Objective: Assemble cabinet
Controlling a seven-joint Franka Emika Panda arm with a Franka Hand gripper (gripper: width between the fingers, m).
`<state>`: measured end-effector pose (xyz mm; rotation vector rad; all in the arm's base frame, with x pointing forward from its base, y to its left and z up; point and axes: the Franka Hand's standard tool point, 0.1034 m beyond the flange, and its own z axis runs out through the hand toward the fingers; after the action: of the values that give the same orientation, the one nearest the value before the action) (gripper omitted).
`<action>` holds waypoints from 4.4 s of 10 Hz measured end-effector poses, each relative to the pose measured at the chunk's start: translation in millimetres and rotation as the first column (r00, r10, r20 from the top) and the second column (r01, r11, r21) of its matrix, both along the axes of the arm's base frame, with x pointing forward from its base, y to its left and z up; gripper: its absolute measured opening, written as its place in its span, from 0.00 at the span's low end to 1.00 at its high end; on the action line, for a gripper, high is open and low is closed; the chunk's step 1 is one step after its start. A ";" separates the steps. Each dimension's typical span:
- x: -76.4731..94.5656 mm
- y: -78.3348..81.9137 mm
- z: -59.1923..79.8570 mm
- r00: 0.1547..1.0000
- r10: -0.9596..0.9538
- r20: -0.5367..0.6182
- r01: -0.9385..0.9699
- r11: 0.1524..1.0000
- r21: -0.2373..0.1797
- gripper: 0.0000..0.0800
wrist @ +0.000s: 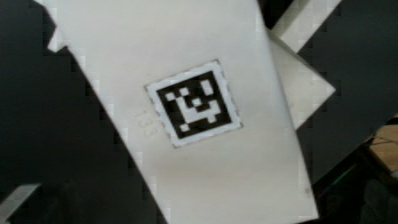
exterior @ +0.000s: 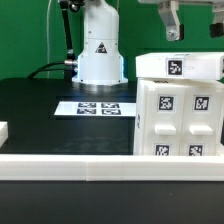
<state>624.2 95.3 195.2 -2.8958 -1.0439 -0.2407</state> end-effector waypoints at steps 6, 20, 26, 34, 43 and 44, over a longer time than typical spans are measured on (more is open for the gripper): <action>-6.1 -4.8 -18.0 0.972 0.234 -0.003 -0.234 0.971 -0.049 1.00; -10.1 -13.3 -32.7 0.996 -0.081 -0.034 0.081 0.997 -0.021 0.69; -10.0 -13.1 -34.8 0.711 -0.697 -0.098 0.702 0.711 0.035 0.69; -8.2 -13.8 -35.1 0.055 -0.976 -0.209 0.998 0.049 0.036 0.69; -11.5 -12.3 -36.8 -0.714 -0.621 -0.323 0.680 -0.725 -0.108 0.69; -11.5 -12.2 -36.9 -0.782 -0.532 -0.325 0.595 -0.792 -0.135 0.69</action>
Offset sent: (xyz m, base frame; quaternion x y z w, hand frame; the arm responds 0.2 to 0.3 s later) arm -0.0050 0.0030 -0.0100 0.0084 0.0011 -0.1628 0.9866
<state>612.7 83.2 158.3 -1.7831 2.3332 0.0412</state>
